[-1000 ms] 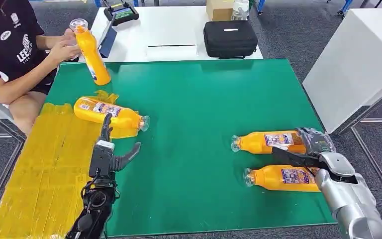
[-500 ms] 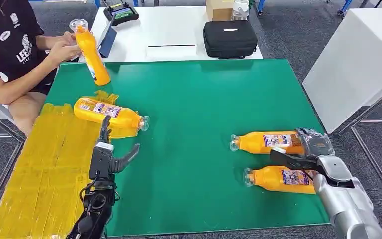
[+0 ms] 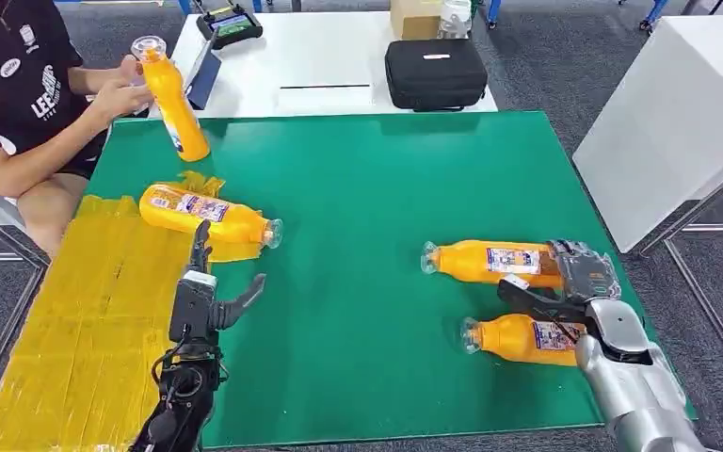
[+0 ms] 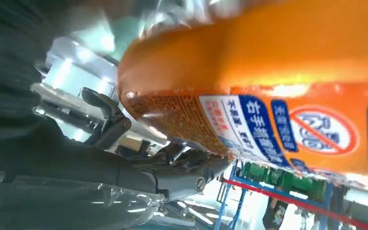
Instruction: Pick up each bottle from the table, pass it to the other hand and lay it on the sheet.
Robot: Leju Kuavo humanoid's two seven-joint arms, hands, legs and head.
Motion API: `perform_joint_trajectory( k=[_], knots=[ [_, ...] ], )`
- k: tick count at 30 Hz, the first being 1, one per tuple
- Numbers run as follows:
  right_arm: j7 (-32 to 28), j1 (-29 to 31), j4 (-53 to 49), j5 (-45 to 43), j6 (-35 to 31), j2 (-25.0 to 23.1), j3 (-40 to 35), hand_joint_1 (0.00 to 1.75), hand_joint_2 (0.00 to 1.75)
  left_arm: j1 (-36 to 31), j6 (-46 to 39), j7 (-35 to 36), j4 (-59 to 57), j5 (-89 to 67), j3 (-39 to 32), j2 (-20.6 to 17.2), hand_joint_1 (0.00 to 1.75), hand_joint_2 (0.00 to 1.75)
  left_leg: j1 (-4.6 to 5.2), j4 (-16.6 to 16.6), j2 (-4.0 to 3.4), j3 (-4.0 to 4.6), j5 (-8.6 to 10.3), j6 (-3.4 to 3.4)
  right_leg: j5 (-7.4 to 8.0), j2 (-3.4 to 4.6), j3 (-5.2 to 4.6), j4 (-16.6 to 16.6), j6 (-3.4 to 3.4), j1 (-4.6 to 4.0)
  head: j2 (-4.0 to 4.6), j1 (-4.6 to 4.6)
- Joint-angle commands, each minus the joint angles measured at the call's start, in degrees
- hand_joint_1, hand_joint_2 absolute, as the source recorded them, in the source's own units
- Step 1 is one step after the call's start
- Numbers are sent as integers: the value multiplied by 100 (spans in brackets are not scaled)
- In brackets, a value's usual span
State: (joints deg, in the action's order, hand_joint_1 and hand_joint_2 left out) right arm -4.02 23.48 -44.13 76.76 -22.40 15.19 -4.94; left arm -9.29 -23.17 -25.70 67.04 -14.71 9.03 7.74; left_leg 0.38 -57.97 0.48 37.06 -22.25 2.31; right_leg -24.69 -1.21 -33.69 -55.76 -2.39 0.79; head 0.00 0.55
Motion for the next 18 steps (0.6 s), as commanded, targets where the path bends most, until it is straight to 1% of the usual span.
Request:
perform_joint_trajectory(
  k=[1,2,3,4,5,6,7,8,10,11,12,13,14,15,16,17,18],
  knots=[
    [131,60,-455,-163,-231,-643,507,175,175,-100,-5,118,24,-98,-57,0,0,175,-3,1,-16,-11,-8,-11,-3,20,9,3,8,-3,0,0],
    [192,101,-419,-158,-275,-661,509,175,175,-103,-2,147,49,-118,-55,3,0,175,-4,-1,-24,-20,-14,-15,-7,29,17,1,11,-3,0,0],
    [274,176,-347,-92,-363,-679,483,175,175,-137,0,181,47,-144,-38,2,0,175,-4,-2,-22,-9,-10,-11,-3,26,5,1,8,-4,0,0],
    [265,247,-259,-136,-382,-712,486,175,175,-175,9,204,16,-160,-15,3,0,175,-5,-2,-27,-23,-16,-16,-8,33,19,1,12,-4,0,0],
    [248,275,-213,-144,-423,-720,473,175,175,-186,8,211,-1,-168,-5,3,0,175,-3,-1,-22,-10,-9,-12,-3,26,5,0,9,-2,0,0],
    [206,307,-144,-226,-466,-754,477,175,175,-186,5,213,-17,-175,7,7,0,175,-4,-2,-25,-22,-14,-16,-7,31,17,0,12,-3,0,0],
    [122,322,-126,-379,-532,-795,501,175,175,-177,-14,207,-24,-190,16,6,0,175,-2,-1,-19,-13,-9,-12,-4,23,9,-1,9,-1,0,0],
    [36,321,-146,-523,-560,-826,534,175,175,-169,-23,206,-22,-195,21,3,0,175,-5,-4,-26,-25,-16,-17,-8,32,21,1,13,-4,0,-2],
    [-476,258,-410,-1434,-583,-998,752,175,175,-112,-66,193,37,-185,23,-15,0,175,-2,0,-17,-4,-6,-9,-1,21,1,1,7,-1,0,0],
    [-641,227,-514,-1749,-561,-1056,828,175,175,-92,-66,192,61,-175,21,-20,0,175,-3,-2,-23,-15,-12,-14,-6,28,12,0,11,-2,0,0],
    [-909,148,-714,-2297,-515,-1147,941,175,175,-48,-60,187,122,-164,28,-31,0,175,-1,0,-20,-10,-9,-11,-5,24,6,0,9,0,0,0],
    [-1021,85,-824,-2580,-501,-1179,944,175,175,-19,-48,182,174,-158,44,-42,0,175,-3,-2,-27,-19,-16,-17,-9,33,13,-1,13,-1,0,-2],
    [-1021,85,-824,-2580,-501,-1179,944,175,175,-19,-48,182,174,-158,44,-42,0,175,-2,0,-21,-12,-11,-13,-6,26,8,0,10,-2,0,-2],
    [-1021,85,-824,-2580,-501,-1179,944,175,175,-19,-48,182,174,-158,44,-42,0,175,-6,-2,-35,-47,-31,-27,-22,44,42,0,21,-4,0,0],
    [-1015,57,-845,-2613,-513,-1177,911,175,175,-12,-47,184,193,-154,50,-40,0,175,-2,2,-23,-22,-16,-16,-10,28,17,1,12,-1,0,0],
    [-1015,57,-845,-2613,-513,-1177,911,175,175,-12,-47,184,193,-154,50,-40,0,175,-5,0,-26,-37,-24,-22,-17,34,33,1,17,-4,0,0],
    [-1007,68,-823,-2650,-522,-1155,887,175,175,-21,-48,187,182,-147,52,-38,0,175,-5,2,-14,-26,-16,-17,-12,19,25,4,13,-4,0,0]
  ],
)
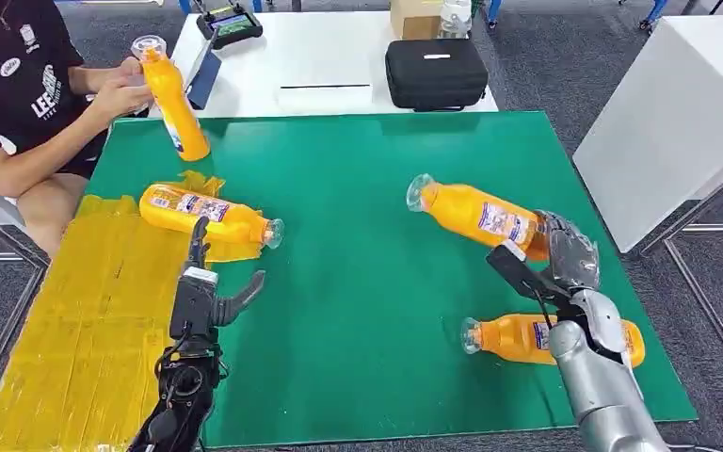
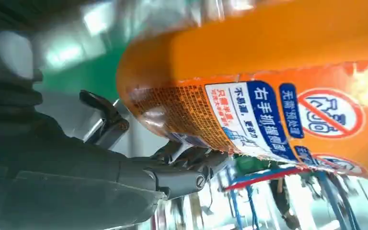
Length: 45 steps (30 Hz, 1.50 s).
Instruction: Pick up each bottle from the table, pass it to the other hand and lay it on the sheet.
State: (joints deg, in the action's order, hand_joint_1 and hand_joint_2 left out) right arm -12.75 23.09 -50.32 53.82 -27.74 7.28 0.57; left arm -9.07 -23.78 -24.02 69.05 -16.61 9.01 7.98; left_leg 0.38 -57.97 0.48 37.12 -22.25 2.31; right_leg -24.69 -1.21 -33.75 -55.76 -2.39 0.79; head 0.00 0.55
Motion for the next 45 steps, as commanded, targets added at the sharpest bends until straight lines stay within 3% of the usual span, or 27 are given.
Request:
perform_joint_trajectory(
  k=[1,3,10,12,14,19,27,28,29,45],
  knots=[
    [-135,107,-204,-356,12,-363,336,175,175,-43,13,19,-19,43,54,-62,0,175,-2,2,-9,-17,-8,-11,-6,12,15,3,8,-1,0,0],
    [-135,107,-204,-356,12,-363,336,175,175,-43,13,19,-19,43,54,-62,0,175,-3,0,-15,-25,-13,-14,-9,19,23,3,10,-2,0,0],
    [-560,123,-243,-1653,58,-759,74,175,175,-165,550,80,394,109,573,-134,0,175,-6,-6,-18,-18,-15,-16,-9,24,14,-3,12,-5,0,0],
    [-749,143,-240,-2208,359,-902,1,175,175,-208,638,107,487,122,705,-150,0,175,-9,-7,-23,-38,-24,-24,-18,30,33,-2,19,-7,0,-2],
    [-928,202,-145,-3090,1172,-1069,-198,175,175,-273,1095,226,479,438,887,-188,0,175,-6,-5,-18,-16,-13,-16,-8,22,11,-3,12,-4,0,0],
    [-1173,342,153,-3802,1963,-1342,-1248,175,175,-414,2480,421,292,1779,1250,-208,0,175,-5,-1,-27,-17,-10,-15,-4,30,9,-1,11,-4,0,-2],
    [-1205,249,-113,-3965,2030,-1614,-2149,175,175,-517,3009,529,565,2361,1534,-341,0,175,-11,-3,-26,-13,-11,-14,-6,28,5,-3,11,-8,0,-2],
    [-1193,239,-117,-3956,2011,-1628,-2169,175,175,-533,3008,548,571,2361,1541,-332,0,175,-14,-7,-39,-45,-29,-27,-20,45,35,-6,20,-11,0,-2],
    [-1193,239,-117,-3956,2011,-1628,-2169,175,175,-533,3008,548,571,2361,1541,-332,0,175,-10,-1,-19,-11,-8,-13,-6,20,4,-2,10,-6,0,0],
    [-976,100,52,-3564,1729,-1531,-2681,175,175,-658,2944,594,345,2382,1675,-233,0,175,-9,4,-4,-23,-8,-14,-10,8,20,5,12,-5,0,-2]
  ],
)
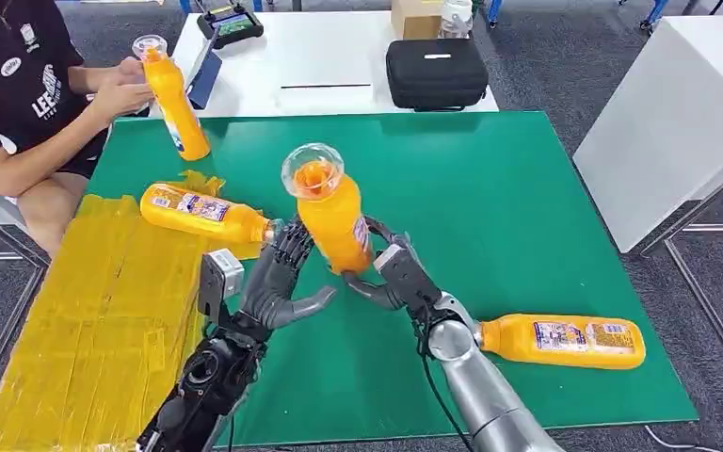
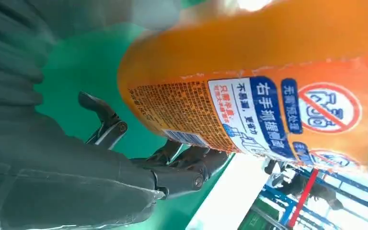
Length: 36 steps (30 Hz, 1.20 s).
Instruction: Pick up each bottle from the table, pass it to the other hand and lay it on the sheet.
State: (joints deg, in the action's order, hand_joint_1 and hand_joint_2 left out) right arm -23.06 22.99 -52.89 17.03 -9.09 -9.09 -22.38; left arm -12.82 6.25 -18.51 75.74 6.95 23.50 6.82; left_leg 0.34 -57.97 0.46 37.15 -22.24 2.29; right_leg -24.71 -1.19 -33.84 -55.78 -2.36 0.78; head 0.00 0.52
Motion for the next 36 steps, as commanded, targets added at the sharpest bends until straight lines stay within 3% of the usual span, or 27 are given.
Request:
perform_joint_trajectory(
  k=[1,31,33,35,36],
  knots=[
    [82,100,321,123,-136,115,-407,175,175,-268,-112,43,-320,6,221,-112,0,175,-6,3,-5,-40,-16,-17,-14,10,42,7,12,-5,0,0],
    [194,-49,437,473,-176,97,-802,175,175,-179,-788,-86,-529,-228,30,38,0,175,-6,1,-7,-33,-15,-15,-12,12,36,7,11,-5,0,0],
    [216,-42,477,475,-180,90,-793,175,175,-171,-794,-113,-547,-194,-25,54,68,175,-3,3,-2,-17,-7,-10,-7,5,19,5,7,-2,0,0],
    [216,-42,477,475,-180,90,-793,175,175,-171,-794,-113,-547,-194,-25,54,68,175,-3,4,-4,-21,-8,-11,-7,8,23,6,8,-2,0,0],
    [215,-36,501,473,-185,94,-786,175,175,-166,-793,-124,-547,-183,-41,49,154,175,-6,2,-8,-36,-16,-16,-13,14,38,7,12,-4,0,0]
  ],
)
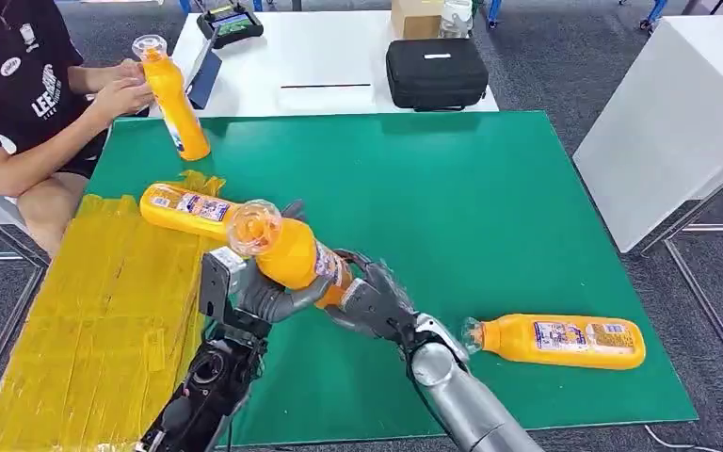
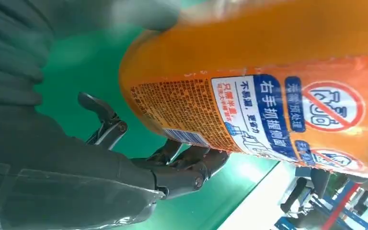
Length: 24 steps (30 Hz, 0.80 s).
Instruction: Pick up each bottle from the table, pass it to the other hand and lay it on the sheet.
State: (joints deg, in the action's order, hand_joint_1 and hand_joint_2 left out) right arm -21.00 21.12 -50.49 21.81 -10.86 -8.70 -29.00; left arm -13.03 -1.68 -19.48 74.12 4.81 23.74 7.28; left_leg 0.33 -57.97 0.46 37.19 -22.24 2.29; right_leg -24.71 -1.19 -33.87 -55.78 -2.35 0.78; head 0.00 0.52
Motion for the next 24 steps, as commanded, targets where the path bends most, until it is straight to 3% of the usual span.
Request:
perform_joint_trajectory(
  k=[1,20,21,22,23,24],
  knots=[
    [-2,161,291,-15,-21,49,-116,175,175,-137,10,-40,-381,46,-78,4,175,175,-4,3,-8,-31,-12,-14,-9,13,32,6,9,-3,0,0],
    [-1,194,244,-207,8,113,-61,175,175,-98,293,-218,-72,334,-77,-28,175,175,-5,-1,-5,-26,-11,-13,-9,10,28,4,9,-4,0,0],
    [-19,134,142,-277,-16,142,-20,164,175,-68,328,-280,22,316,-58,-59,175,175,-3,1,-4,-19,-8,-10,-7,7,21,4,7,-3,0,0],
    [-45,45,-22,-331,-109,171,42,21,175,-42,325,-346,109,284,-68,-80,175,175,-7,-2,-9,-53,-24,-21,-21,17,56,5,15,-6,0,0],
    [-60,-9,-140,-360,-142,190,73,0,175,-33,306,-381,154,256,-80,-95,175,175,-4,0,-3,-24,-11,-12,-10,7,27,4,8,-3,0,0],
    [-86,-107,-468,-411,-174,272,119,0,175,-27,271,-412,240,224,-134,-134,175,175,-3,1,0,-14,-7,-9,-7,3,17,4,6,-3,0,0]
  ],
)
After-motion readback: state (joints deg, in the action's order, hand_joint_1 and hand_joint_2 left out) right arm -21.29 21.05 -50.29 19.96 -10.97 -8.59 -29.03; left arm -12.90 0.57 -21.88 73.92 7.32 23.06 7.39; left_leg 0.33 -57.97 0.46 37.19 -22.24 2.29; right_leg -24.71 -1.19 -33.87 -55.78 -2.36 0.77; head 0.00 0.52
